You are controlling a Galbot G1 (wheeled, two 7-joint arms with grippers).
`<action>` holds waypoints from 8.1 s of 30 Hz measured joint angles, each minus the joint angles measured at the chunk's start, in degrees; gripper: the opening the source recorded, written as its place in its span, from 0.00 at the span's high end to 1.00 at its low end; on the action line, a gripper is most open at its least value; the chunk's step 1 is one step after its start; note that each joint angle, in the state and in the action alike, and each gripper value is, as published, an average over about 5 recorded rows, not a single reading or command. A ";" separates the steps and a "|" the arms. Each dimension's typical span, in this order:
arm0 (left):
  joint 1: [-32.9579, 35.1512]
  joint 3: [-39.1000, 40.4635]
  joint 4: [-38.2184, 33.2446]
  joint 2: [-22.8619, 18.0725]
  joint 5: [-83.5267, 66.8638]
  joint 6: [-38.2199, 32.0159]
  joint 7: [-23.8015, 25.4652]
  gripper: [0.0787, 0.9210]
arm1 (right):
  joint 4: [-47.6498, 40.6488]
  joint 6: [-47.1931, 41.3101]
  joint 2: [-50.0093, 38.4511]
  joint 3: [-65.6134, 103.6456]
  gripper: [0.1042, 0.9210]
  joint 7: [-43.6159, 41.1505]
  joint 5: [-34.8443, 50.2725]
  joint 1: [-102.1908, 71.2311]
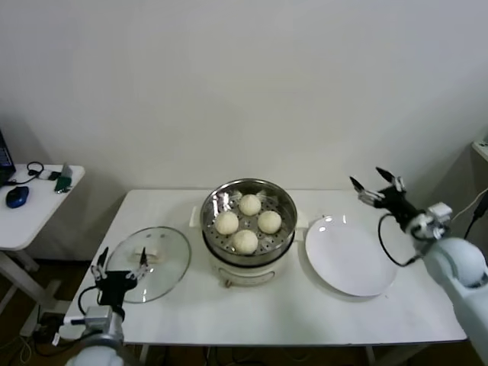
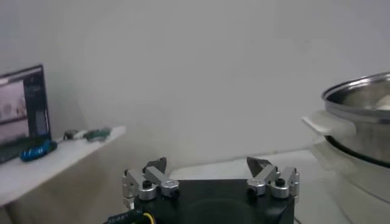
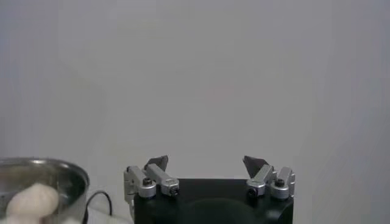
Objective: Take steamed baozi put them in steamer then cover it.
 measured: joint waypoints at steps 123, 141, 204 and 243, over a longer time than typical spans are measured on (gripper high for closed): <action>-17.45 11.69 4.77 19.43 54.79 16.63 5.89 0.94 | 3.34 15.42 28.48 9.73 0.12 7.06 -18.97 -25.58; -29.69 31.14 0.89 15.47 66.15 30.83 17.72 0.94 | -0.29 16.44 29.88 8.28 0.12 7.91 -22.11 -23.44; -35.07 44.20 19.45 -7.88 90.68 31.11 19.88 0.94 | -0.48 15.76 29.92 10.23 0.12 7.39 -23.92 -23.61; -33.37 47.08 5.76 0.15 74.97 34.00 20.29 0.15 | 0.04 14.53 29.91 9.39 0.12 8.53 -22.82 -22.71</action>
